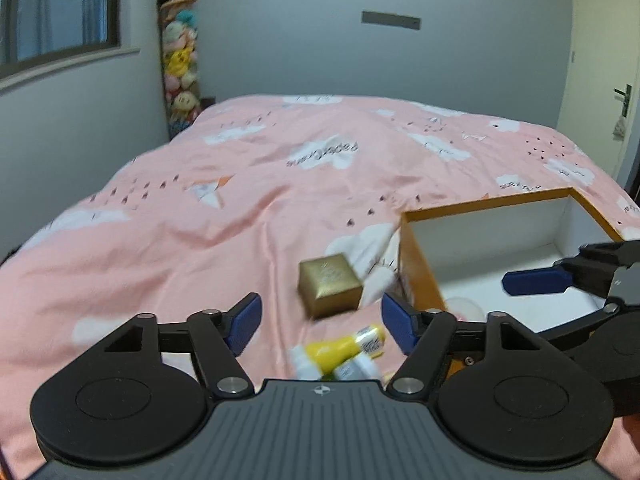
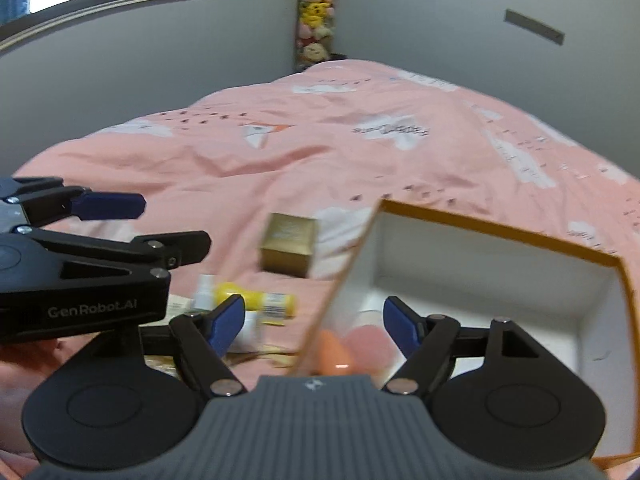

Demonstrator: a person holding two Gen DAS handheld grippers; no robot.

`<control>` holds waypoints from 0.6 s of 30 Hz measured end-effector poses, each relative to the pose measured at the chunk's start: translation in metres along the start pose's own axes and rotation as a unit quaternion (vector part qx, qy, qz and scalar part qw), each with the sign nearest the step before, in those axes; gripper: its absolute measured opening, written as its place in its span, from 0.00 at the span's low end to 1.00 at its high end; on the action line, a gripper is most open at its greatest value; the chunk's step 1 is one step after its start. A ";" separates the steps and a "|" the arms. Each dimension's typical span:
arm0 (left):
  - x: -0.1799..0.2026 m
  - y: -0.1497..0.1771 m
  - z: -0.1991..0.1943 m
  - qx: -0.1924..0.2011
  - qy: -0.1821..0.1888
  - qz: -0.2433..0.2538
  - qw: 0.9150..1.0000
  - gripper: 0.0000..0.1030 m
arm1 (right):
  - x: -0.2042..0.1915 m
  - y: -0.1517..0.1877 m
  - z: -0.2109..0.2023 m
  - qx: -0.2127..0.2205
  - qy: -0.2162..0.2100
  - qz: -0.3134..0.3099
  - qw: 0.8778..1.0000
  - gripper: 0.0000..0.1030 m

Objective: Organize rigid objects
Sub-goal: 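Move both tools back toward the remaining items beside the box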

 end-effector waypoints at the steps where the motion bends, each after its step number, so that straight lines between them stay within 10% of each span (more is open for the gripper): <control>1: -0.004 0.003 -0.002 -0.007 0.002 -0.003 1.000 0.81 | -0.007 0.001 0.000 -0.004 -0.011 0.000 1.000 0.73; 12: -0.052 0.056 -0.015 -0.086 0.015 -0.081 0.993 0.74 | -0.066 0.015 -0.003 -0.011 -0.044 -0.096 0.994 0.72; 18: -0.070 0.085 -0.019 -0.118 0.011 -0.102 0.988 0.71 | -0.081 0.029 0.013 -0.059 -0.075 -0.111 0.989 0.55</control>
Point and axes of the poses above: each gripper's, at about its wrist camera, not at the fingertips, and z roughly the way its jaws point, x to its right, y to its underside, the point moved 9 cm from there along z, roughly the way its jaws point, and after that the axes turned 10 degrees about y, right-handed, at the moved point
